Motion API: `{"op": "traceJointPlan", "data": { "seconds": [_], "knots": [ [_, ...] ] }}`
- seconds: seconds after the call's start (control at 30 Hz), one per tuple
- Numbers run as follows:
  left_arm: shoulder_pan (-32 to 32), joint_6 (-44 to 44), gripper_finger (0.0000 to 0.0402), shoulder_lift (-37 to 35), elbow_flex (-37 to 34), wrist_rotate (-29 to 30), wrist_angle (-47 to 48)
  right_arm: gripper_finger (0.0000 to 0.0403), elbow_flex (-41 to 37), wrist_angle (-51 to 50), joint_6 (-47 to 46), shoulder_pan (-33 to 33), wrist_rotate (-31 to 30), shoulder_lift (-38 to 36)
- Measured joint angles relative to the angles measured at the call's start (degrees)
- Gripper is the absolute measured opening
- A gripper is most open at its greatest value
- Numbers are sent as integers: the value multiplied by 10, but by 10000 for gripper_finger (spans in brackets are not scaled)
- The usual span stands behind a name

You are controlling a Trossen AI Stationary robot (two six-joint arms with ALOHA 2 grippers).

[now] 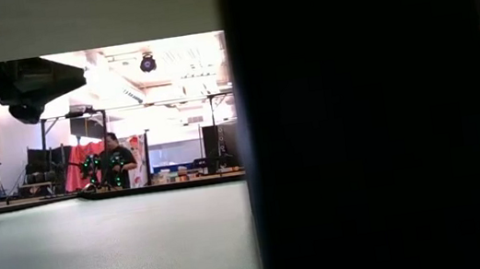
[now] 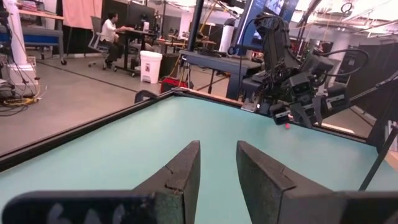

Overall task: Place coffee mugs
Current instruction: Return to Home Position

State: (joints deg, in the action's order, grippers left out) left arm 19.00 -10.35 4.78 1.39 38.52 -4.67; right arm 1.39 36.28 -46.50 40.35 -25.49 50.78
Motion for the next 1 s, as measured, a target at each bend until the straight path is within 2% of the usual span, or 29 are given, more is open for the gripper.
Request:
{"op": "traceJointPlan", "data": {
  "seconds": [0.73,0.87,1.0],
  "knots": [
    [0,0,87,2,0,0,0,68,0,0,0,0,0,-2],
    [0,0,87,2,0,0,0,68,-7,-4,0,0,0,-38],
    [0,0,87,2,0,0,0,68,-7,-65,15,0,1,-113]
  ]
}}
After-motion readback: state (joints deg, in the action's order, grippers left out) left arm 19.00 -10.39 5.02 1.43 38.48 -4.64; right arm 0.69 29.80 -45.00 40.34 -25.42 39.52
